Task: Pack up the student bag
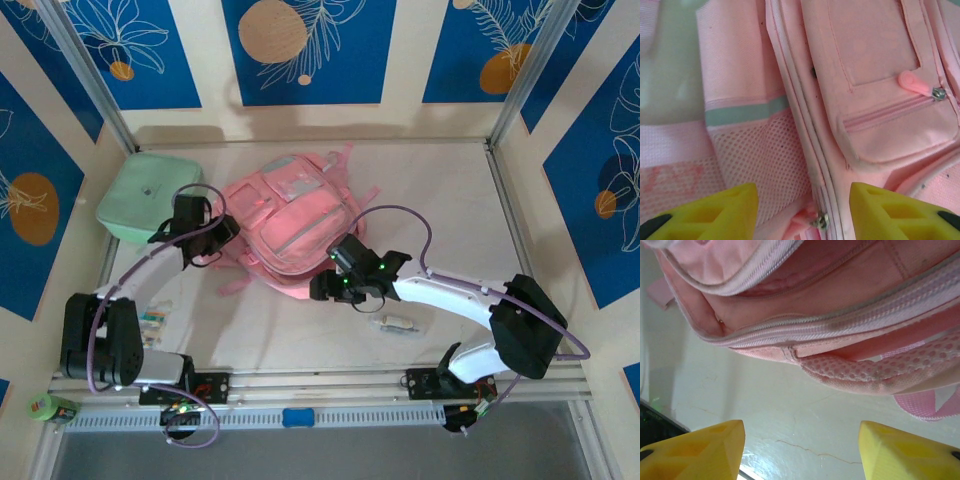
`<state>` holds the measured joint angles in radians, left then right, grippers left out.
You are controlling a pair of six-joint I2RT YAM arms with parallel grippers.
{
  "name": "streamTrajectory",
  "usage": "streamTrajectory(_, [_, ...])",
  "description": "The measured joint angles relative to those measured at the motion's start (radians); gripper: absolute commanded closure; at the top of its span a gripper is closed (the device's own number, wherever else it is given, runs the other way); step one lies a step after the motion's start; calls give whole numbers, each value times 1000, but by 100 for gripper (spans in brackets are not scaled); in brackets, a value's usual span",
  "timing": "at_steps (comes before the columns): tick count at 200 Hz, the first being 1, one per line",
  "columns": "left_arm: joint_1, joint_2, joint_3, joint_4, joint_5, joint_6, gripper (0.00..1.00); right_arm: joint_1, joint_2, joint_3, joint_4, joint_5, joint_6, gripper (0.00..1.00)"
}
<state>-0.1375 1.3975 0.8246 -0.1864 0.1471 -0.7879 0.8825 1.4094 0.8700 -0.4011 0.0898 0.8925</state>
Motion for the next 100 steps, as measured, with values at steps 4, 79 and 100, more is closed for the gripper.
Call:
streamTrajectory(4, [3,15,0,18,9,-5,53,0,0,0,2,2,3,38])
streamTrajectory(79, [11,151,-39,246,82,-116,70,-6,3,-1,44,8,29,37])
streamTrajectory(100, [11,159,-61,285,89,-142,70,-15,4,-1,46,9,29,37])
